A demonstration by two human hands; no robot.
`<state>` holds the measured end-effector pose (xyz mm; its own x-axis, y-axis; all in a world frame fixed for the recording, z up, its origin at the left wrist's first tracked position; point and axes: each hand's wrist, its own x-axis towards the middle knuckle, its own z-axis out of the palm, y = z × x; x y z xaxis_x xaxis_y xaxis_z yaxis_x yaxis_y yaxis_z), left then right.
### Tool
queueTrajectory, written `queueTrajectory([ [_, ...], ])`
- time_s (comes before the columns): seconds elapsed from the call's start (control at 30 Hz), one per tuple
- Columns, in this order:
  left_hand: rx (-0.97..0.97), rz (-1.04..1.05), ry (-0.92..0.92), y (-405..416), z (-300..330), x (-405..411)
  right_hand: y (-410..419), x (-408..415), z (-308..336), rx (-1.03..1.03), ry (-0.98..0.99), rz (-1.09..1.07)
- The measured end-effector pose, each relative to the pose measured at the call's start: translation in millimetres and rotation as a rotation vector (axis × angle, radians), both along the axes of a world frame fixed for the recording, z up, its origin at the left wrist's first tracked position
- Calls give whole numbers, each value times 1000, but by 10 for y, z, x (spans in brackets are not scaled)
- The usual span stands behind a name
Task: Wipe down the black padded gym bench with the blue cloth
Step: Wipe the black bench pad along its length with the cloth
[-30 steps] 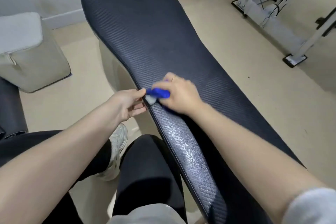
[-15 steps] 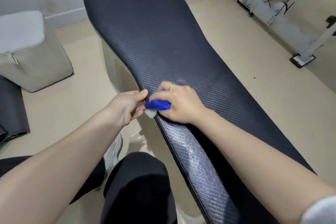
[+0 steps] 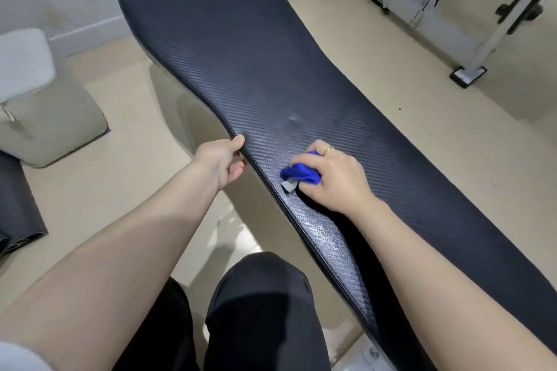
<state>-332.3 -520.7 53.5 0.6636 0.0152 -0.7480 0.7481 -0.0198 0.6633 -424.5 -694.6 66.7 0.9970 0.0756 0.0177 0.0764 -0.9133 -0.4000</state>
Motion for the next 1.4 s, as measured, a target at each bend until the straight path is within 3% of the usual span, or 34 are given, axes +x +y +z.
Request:
queueTrajectory([
  [0.13, -67, 22, -32, -1, -102, -16, 183, 402, 7, -4, -18, -173],
  [0.27, -80, 24, -49, 4, -59, -58, 120, -243, 48, 12, 38, -118],
  [0.37, -133, -32, -19, 35, 42, -160, 62, -730, 86, 11, 71, -205],
  [0.5, -252, -52, 51, -8, 62, -638, 186, -550, 10, -75, 34, -310],
  [0.63, -256, -130, -37, -105, -83, -972, 362, -216, -33, -119, -17, -339],
  [0.8, -263, -110, -125, -215, -230, -1034, 120, -988, -24, -40, -17, -291],
  [0.93, -222, -108, -196, -307, -246, -1084, -43, -1089, 6, -48, 60, -222],
  [1.17, -109, -83, -309, -393, -243, -1110, -138, -74, -26, -59, -44, -247],
  [1.27, 69, -19, -362, -443, -114, -1127, -199, -210, -16, -49, -45, -211],
  [1.4, 122, 45, -432, -476, 38, -941, -307, -460, -14, -25, -1, -147],
])
